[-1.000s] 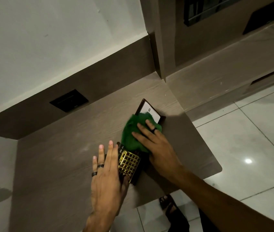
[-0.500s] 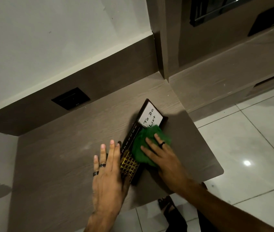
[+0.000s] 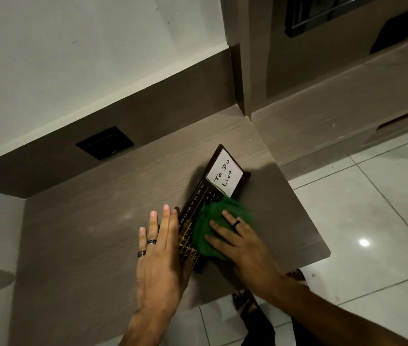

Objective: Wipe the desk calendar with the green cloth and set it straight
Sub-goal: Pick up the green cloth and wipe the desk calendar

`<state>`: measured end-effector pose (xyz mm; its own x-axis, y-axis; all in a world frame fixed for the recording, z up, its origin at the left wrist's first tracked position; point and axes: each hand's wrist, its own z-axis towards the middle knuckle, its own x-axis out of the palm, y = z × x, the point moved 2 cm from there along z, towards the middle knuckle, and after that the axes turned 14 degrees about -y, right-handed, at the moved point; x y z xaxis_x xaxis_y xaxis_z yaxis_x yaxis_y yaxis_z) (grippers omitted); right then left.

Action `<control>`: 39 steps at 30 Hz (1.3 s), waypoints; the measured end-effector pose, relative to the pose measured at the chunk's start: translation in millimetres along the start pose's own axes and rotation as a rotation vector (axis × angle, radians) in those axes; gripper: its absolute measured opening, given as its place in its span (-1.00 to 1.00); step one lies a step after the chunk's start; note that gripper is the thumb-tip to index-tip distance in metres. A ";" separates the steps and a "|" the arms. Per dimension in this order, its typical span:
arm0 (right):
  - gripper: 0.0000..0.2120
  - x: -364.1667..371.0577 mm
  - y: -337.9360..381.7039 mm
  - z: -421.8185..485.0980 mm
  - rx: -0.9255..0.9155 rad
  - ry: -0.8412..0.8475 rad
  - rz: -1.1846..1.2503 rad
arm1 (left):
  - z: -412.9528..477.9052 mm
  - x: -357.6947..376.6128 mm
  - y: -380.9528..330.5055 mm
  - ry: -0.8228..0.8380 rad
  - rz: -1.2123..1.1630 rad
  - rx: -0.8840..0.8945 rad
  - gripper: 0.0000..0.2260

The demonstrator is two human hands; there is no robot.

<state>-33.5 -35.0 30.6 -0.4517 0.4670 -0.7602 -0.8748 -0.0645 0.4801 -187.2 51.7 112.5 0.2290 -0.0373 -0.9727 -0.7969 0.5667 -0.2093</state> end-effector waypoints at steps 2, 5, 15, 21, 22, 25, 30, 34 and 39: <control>-0.45 -1.4 -7.0 2.9 -0.061 0.012 0.015 | -0.1 0.6 0.6 -0.005 -0.008 0.000 0.02; -0.32 -15.9 -42.1 24.4 0.048 -0.044 -0.092 | 0.1 3.3 1.2 -0.012 0.018 -0.002 0.09; -0.34 11.1 20.9 -22.8 -0.129 0.223 -0.101 | 0.1 12.0 6.6 0.016 0.092 0.036 -0.03; -0.30 -31.0 -41.7 33.9 0.140 0.041 -0.235 | 0.8 6.2 3.5 0.004 0.085 0.025 -0.04; -0.31 -37.5 -54.7 45.4 0.188 0.032 -0.272 | 0.7 4.8 3.1 0.005 0.079 0.025 -0.04; -0.40 -34.4 -45.0 49.4 0.278 0.056 -0.251 | 1.6 3.6 3.5 0.022 0.147 0.034 -0.07; -0.51 -2.5 43.4 -8.2 0.035 0.238 -0.029 | 3.0 6.3 1.9 0.069 0.274 0.059 -0.07; -0.53 -16.0 25.5 7.3 -0.028 0.230 -0.044 | 5.1 8.0 3.5 0.105 0.333 0.081 -0.10; -0.33 -46.6 -62.3 61.2 0.313 0.104 -0.242 | 5.6 6.1 2.7 0.067 0.246 0.043 -0.06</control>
<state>52.8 1.2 62.9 -0.2683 0.3431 -0.9002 -0.8696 0.3159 0.3795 -184.9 57.7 106.5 -0.0078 0.0526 -0.9986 -0.7994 0.5996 0.0379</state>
